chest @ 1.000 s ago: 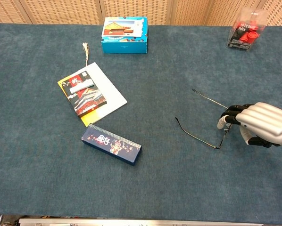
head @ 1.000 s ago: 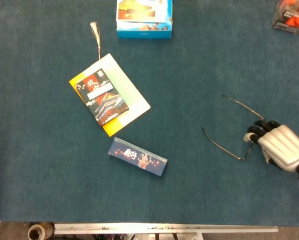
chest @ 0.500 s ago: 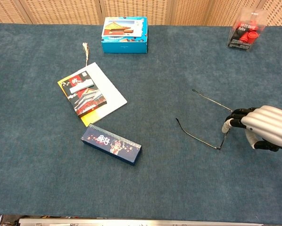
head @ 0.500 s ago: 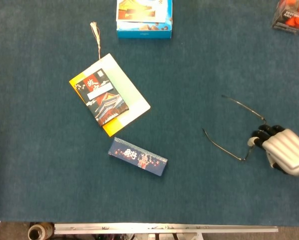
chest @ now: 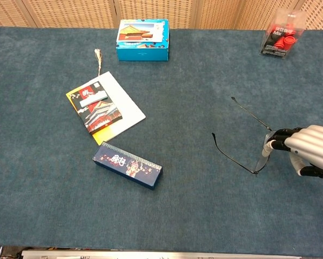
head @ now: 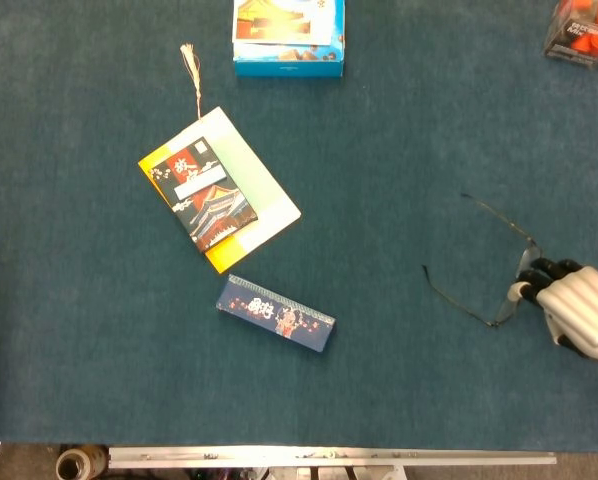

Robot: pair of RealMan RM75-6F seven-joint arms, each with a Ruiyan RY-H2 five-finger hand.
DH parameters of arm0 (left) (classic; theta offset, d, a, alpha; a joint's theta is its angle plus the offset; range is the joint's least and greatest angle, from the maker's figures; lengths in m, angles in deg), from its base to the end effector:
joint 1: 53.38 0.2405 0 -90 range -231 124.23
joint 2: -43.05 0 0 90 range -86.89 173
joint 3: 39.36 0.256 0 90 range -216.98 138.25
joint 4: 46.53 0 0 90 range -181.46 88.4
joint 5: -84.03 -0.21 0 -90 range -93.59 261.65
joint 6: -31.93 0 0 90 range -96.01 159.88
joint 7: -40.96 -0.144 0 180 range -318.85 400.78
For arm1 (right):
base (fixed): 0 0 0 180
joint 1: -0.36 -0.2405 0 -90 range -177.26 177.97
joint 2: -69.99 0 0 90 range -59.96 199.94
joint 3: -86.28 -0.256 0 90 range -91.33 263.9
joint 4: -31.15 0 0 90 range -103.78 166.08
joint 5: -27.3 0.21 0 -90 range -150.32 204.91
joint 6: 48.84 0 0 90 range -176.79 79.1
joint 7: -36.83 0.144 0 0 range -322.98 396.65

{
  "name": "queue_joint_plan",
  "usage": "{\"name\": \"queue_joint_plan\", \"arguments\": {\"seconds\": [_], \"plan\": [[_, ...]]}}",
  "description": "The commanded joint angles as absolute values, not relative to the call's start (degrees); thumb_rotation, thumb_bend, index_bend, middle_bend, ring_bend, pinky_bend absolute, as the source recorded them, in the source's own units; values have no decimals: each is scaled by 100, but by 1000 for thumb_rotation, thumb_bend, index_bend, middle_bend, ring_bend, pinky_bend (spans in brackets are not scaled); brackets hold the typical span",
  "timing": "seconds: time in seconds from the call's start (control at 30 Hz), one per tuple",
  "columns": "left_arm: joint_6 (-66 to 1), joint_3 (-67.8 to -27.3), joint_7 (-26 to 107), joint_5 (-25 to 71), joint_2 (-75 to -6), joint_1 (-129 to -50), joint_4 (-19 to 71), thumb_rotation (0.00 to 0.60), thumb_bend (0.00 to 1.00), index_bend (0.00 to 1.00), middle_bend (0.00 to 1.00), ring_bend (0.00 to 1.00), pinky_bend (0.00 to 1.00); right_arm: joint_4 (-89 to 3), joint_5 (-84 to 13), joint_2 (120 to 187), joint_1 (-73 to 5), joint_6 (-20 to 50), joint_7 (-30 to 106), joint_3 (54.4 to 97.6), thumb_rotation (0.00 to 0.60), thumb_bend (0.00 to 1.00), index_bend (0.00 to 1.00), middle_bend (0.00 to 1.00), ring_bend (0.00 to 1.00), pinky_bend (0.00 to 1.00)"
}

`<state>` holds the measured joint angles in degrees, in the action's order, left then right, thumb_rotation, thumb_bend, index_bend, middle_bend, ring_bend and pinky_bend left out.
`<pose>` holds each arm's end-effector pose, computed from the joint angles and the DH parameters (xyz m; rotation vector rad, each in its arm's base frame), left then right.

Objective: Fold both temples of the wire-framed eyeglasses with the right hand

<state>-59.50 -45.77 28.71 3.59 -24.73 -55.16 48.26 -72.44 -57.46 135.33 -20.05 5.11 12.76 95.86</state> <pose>-0.3099 0.1740 0.1634 -1.2122 -0.7858 -0.8191 -0.2637 -0.1688 0.0462 2.1548 -0.9587 0.4453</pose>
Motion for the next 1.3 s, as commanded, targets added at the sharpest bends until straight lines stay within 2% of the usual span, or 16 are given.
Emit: {"name": "queue_joint_plan", "arguments": {"seconds": [0.03, 0.4, 0.97, 1.3], "plan": [[-5946, -4577, 2861, 364, -2477, -5517, 4823, 600, 491, 571, 512, 432, 521, -7324, -5675, 13463, -1983, 497, 1220, 9627, 600, 1000, 309, 280, 151, 254], [-5886, -4573, 2806, 396, -2507, -5543, 4793, 600, 491, 571, 512, 432, 521, -7600, -5467, 13234, -1894, 529, 1018, 9743, 600, 1000, 309, 282, 151, 254], [-5860, -4573, 2786, 424, -2515, -5554, 4795, 600, 491, 571, 512, 432, 521, -7599, -5646, 13176, -1859, 590, 1266, 9764, 600, 1000, 309, 283, 151, 254], [-5853, -4572, 2785, 433, -2512, -5555, 4803, 600, 491, 571, 512, 432, 521, -7599, -6310, 13155, -1899, 749, 1945, 9787, 600, 1000, 309, 308, 151, 255]]}}
